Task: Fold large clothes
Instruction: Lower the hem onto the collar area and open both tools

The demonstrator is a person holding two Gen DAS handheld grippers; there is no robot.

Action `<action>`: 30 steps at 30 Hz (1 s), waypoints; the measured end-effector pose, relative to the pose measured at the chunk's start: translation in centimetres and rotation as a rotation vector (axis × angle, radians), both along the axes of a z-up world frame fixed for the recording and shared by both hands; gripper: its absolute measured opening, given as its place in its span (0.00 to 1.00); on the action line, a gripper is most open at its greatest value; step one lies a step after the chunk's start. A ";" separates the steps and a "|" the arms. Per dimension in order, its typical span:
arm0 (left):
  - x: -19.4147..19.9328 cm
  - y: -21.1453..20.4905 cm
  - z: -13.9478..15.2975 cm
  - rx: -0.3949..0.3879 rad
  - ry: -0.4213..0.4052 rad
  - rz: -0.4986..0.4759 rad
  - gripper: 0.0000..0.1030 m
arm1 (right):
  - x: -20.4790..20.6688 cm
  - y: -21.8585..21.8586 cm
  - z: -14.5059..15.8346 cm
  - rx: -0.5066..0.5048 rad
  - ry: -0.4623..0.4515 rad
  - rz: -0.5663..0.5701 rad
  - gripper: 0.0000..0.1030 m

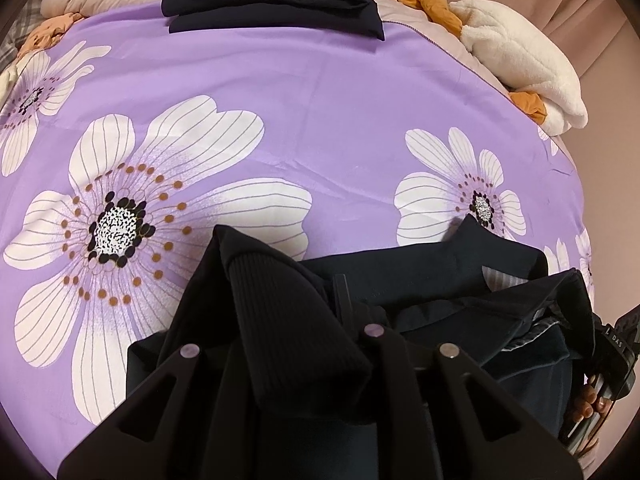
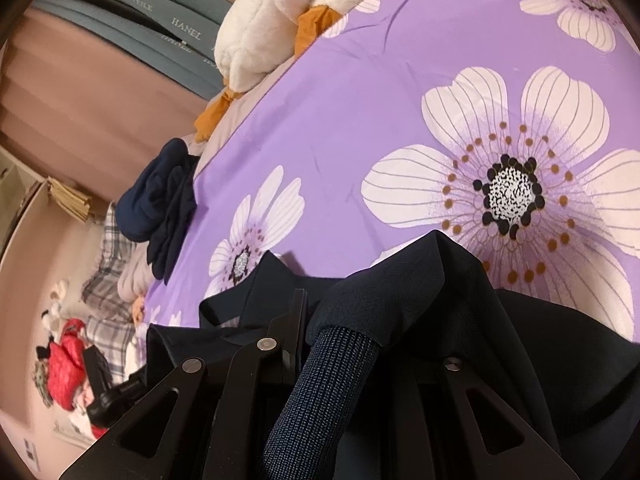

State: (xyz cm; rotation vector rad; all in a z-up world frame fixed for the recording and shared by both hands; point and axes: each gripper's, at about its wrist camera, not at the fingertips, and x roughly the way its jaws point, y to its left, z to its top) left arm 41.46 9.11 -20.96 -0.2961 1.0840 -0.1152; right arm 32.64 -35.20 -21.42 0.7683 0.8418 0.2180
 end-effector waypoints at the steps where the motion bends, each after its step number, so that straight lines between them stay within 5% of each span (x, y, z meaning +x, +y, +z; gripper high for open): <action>1: 0.0 -0.1 -0.1 0.001 0.000 0.000 0.13 | 0.0 -0.1 -0.2 0.006 0.004 -0.001 0.15; 30: 0.1 0.3 -0.3 -0.044 0.006 0.021 0.16 | 0.4 -0.6 -0.5 0.041 0.039 -0.019 0.18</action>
